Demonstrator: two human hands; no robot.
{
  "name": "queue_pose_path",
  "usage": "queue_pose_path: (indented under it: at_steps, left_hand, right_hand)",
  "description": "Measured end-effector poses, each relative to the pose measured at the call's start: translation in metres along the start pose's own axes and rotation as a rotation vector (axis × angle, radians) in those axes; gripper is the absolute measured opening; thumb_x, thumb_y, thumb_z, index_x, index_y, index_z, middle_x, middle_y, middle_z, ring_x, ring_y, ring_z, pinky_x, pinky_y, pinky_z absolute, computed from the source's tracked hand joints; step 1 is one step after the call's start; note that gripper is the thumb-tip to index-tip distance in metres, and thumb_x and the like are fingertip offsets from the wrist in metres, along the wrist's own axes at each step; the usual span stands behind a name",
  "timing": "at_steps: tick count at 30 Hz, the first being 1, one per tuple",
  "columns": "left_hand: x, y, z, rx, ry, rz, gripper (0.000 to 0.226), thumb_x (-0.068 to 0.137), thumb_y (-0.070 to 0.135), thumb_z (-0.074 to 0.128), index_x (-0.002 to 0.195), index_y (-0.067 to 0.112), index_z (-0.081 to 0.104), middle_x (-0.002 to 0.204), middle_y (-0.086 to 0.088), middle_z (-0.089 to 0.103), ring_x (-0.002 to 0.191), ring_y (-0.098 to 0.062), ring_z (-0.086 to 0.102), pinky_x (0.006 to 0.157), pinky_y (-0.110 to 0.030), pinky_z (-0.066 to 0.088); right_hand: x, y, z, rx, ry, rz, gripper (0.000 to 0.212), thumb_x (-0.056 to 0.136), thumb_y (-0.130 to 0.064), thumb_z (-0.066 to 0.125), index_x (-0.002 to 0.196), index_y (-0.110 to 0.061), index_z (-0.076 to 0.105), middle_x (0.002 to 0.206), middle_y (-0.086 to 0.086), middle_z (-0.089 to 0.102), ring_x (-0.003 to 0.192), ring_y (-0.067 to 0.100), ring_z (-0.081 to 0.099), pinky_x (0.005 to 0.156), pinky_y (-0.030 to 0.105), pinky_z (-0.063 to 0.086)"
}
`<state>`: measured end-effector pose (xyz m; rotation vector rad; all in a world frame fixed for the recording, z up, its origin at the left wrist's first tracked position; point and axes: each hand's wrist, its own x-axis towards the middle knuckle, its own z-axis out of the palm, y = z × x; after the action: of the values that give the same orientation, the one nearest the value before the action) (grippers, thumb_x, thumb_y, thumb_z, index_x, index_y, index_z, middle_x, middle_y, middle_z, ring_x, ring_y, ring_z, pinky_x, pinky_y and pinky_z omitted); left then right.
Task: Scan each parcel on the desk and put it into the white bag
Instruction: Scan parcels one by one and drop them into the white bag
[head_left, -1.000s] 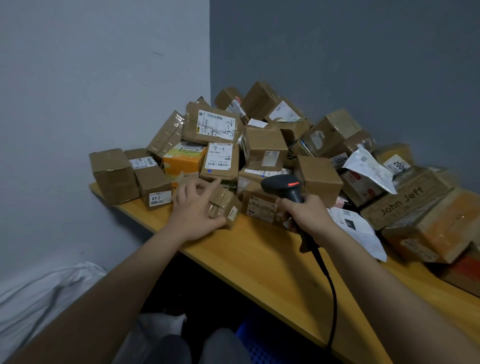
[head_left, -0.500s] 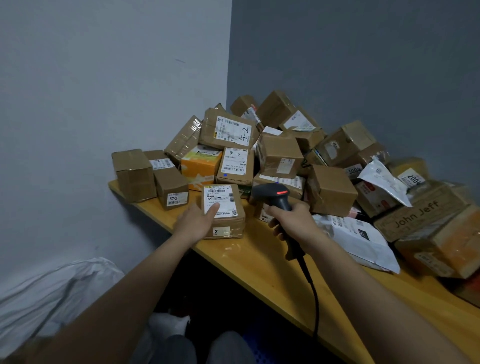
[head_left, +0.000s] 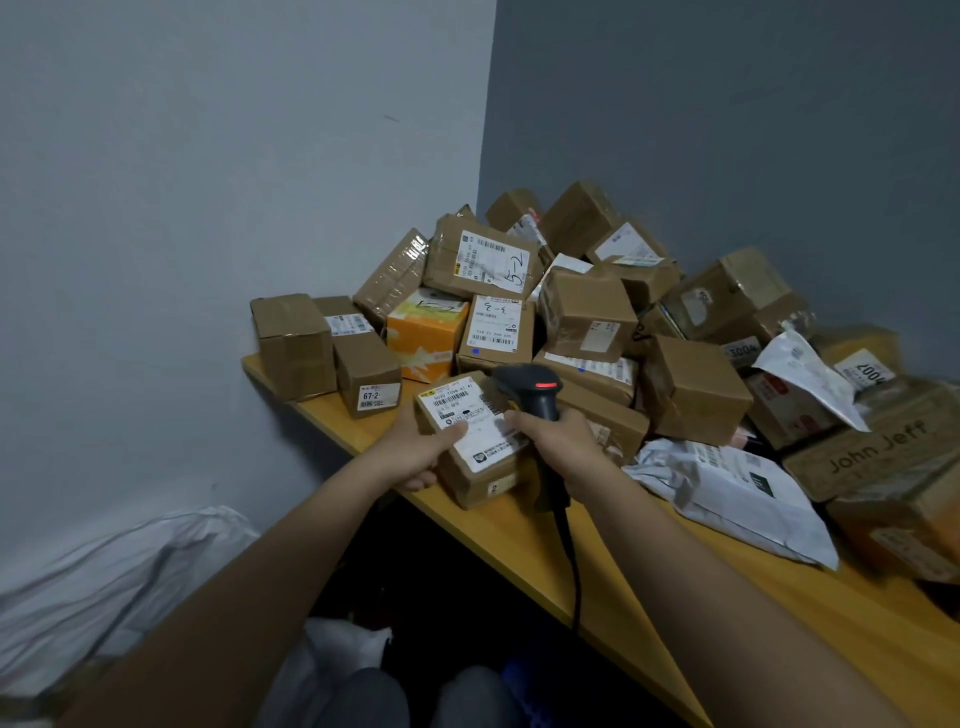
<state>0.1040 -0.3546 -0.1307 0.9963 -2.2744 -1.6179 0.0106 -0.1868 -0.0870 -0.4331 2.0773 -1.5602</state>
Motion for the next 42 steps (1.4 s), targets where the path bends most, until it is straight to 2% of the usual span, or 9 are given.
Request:
queue_pose_path:
  at_steps: [3,7,10,13,23,26,30,35,42]
  left_hand:
    - [-0.006,0.003,-0.008,0.168,0.1,0.001,0.061,0.091,0.061,0.048,0.13,0.014,0.042,0.11,-0.013,0.062,0.098,-0.029,0.061,0.078,-0.033,0.047]
    - [-0.002,0.005,-0.018,0.278,0.157,0.021,0.082,0.083,0.054,0.066,0.145,0.012,0.034,0.149,-0.013,0.037,0.135,-0.031,0.036,0.11,-0.044,0.035]
    - [-0.002,0.007,-0.021,0.189,0.034,0.037,0.063,0.081,0.046,0.071,0.13,0.011,0.051,0.13,-0.003,0.058,0.117,-0.023,0.055,0.101,-0.041,0.046]
    - [-0.008,0.003,-0.022,0.113,0.069,0.018,0.089,0.06,0.064,0.074,0.125,0.008,0.049,0.119,-0.002,0.063,0.106,-0.022,0.061,0.092,-0.04,0.052]
    - [-0.026,-0.003,-0.019,0.028,0.092,-0.028,0.109,0.067,0.048,0.084,0.144,0.007,0.019,0.142,-0.009,0.041,0.128,-0.028,0.044,0.105,-0.042,0.041]
    - [-0.029,-0.002,-0.025,0.046,-0.069,-0.053,0.1,0.049,0.055,0.088,0.134,0.02,0.048,0.133,0.001,0.056,0.118,-0.022,0.055,0.101,-0.041,0.047]
    - [-0.037,0.005,-0.023,-0.058,-0.195,-0.065,0.046,0.079,0.04,0.075,0.12,0.025,0.06,0.111,0.003,0.07,0.104,-0.016,0.064,0.091,-0.035,0.053]
    - [-0.045,0.01,-0.024,-0.11,-0.206,0.037,0.079,0.065,0.03,0.085,0.135,0.02,0.048,0.124,0.002,0.064,0.11,-0.018,0.059,0.09,-0.035,0.049]
    - [-0.054,0.02,-0.028,-0.446,-0.093,0.194,0.077,0.079,0.017,0.076,0.144,0.035,0.038,0.134,0.004,0.053,0.117,-0.016,0.055,0.084,-0.038,0.054]
  right_hand:
    - [-0.003,-0.002,-0.004,-0.036,-0.021,0.027,0.027,0.079,-0.015,0.078,0.095,-0.015,0.057,0.103,0.011,0.065,0.097,0.025,0.063,0.086,0.038,0.052]
    - [-0.008,-0.003,-0.007,-0.12,-0.048,0.047,0.028,0.081,-0.012,0.077,0.099,-0.015,0.055,0.101,0.008,0.06,0.089,0.02,0.058,0.077,0.032,0.047]
    - [-0.013,-0.004,-0.006,-0.128,-0.003,0.021,0.031,0.083,-0.01,0.073,0.103,-0.012,0.051,0.094,0.006,0.056,0.081,0.017,0.054,0.069,0.03,0.044]
    - [-0.018,-0.002,-0.005,-0.055,0.048,0.017,0.034,0.085,-0.013,0.073,0.107,-0.015,0.047,0.09,0.002,0.051,0.077,0.014,0.048,0.062,0.027,0.038]
    - [-0.034,0.014,0.0,0.031,0.02,0.028,0.035,0.084,-0.01,0.075,0.11,-0.011,0.052,0.098,0.006,0.058,0.086,0.018,0.056,0.068,0.028,0.045]
    - [-0.034,0.011,-0.002,0.014,0.059,-0.031,0.034,0.081,-0.002,0.073,0.109,-0.007,0.054,0.095,0.01,0.059,0.082,0.022,0.058,0.065,0.03,0.049]
    - [-0.033,0.004,-0.008,-0.02,0.127,-0.107,0.027,0.081,-0.003,0.072,0.102,-0.007,0.055,0.084,0.007,0.056,0.073,0.019,0.055,0.058,0.028,0.042]
    - [-0.032,-0.001,-0.015,0.009,0.173,-0.184,0.018,0.081,0.0,0.07,0.083,-0.008,0.053,0.077,0.011,0.052,0.069,0.023,0.052,0.062,0.033,0.041]
    - [-0.037,0.004,-0.019,0.067,0.144,-0.225,0.017,0.086,-0.007,0.073,0.083,-0.007,0.055,0.084,0.013,0.054,0.078,0.025,0.052,0.067,0.035,0.04]
